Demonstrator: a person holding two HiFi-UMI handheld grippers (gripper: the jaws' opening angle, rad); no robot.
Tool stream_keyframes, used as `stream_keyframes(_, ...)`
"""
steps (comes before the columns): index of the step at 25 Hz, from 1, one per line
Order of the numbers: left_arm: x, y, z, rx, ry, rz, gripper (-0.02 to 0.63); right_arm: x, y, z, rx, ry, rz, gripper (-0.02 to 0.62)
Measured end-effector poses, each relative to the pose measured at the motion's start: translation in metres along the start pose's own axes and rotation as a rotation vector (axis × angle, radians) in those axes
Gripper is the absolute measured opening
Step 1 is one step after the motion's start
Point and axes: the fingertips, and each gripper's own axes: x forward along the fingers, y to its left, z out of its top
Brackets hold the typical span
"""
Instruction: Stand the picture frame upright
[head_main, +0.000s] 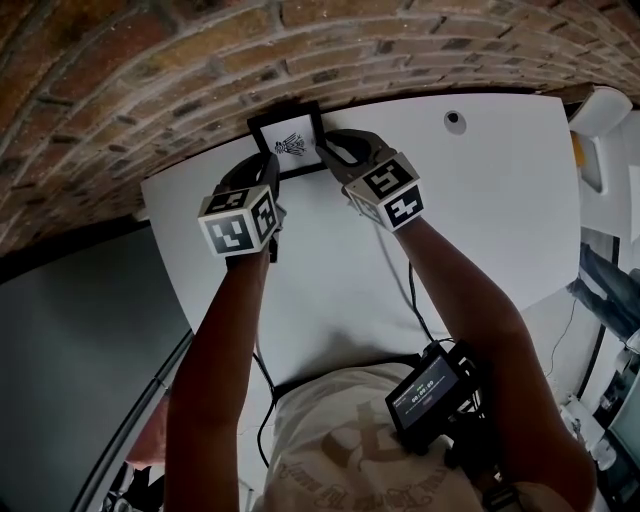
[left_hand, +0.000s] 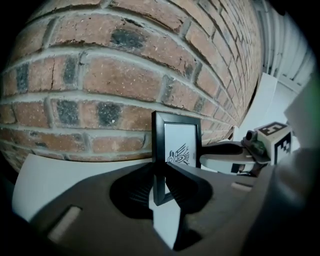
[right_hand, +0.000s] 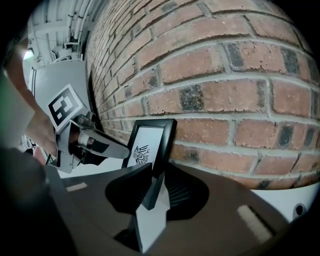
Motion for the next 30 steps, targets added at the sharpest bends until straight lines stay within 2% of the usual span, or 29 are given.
stream_keyframes(4,0.007,0.008,0.007,0.014,-0.039,0.005,0.077,0.008,-0.005,0.007,-0.003,-0.012,-0.012,0.086)
stream_keyframes(8,0.002,0.007,0.014,0.017,-0.039,0.035,0.077,0.010,-0.007,0.009,0.008,-0.024,-0.023,0.084)
stream_keyframes(30,0.012,0.018,0.012,0.038,-0.048,0.047,0.077,0.027,-0.014,0.007,0.020,-0.033,-0.041,0.080)
